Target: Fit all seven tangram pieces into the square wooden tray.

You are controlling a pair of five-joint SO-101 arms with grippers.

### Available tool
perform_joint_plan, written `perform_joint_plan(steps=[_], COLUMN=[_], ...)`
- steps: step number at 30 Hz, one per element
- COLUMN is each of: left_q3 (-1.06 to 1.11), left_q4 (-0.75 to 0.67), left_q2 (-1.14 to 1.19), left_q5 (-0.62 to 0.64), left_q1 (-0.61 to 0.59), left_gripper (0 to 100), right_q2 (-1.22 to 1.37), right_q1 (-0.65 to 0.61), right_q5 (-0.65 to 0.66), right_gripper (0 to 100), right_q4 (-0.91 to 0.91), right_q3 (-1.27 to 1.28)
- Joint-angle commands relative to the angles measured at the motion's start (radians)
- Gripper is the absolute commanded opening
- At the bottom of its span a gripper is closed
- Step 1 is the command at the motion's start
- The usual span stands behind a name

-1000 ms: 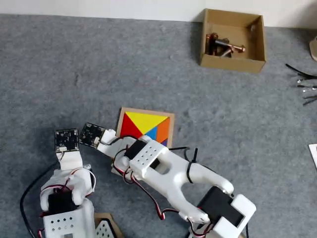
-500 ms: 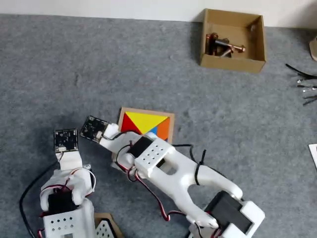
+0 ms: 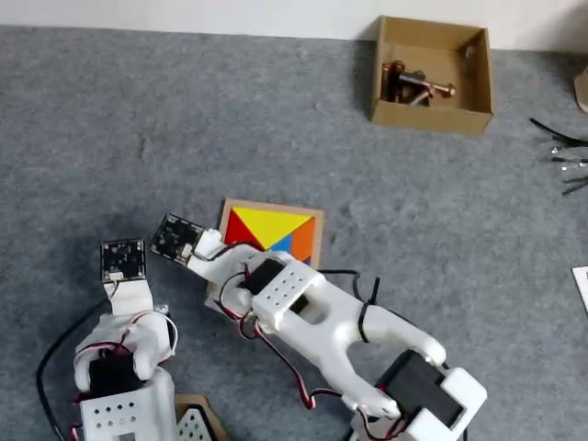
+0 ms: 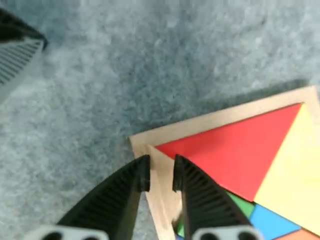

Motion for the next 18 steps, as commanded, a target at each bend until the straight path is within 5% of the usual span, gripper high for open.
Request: perform_joint_plan(steps=[1,13,18], left_q3=[0.021,0.021,0.019], left_q4=[0.002,0.002,0.002], left_q2=[-0.007,-0.007,-0.007], left_q5=[-0.008,-0.008,-0.008], left_q1=[-0.015,-0.015,-0.005], left_gripper=[1,1,1], right_q2=[-0.01,-0.022,-0.053], right_q1=[0.05,0.084,0.128], right_q5=[-0.009,-0.009,-0.077], right_gripper=[7.7,7.7,7.7], right_q4=[-0.024,-0.016,0.163], right_q3=[-0.005,0.041,-0.07])
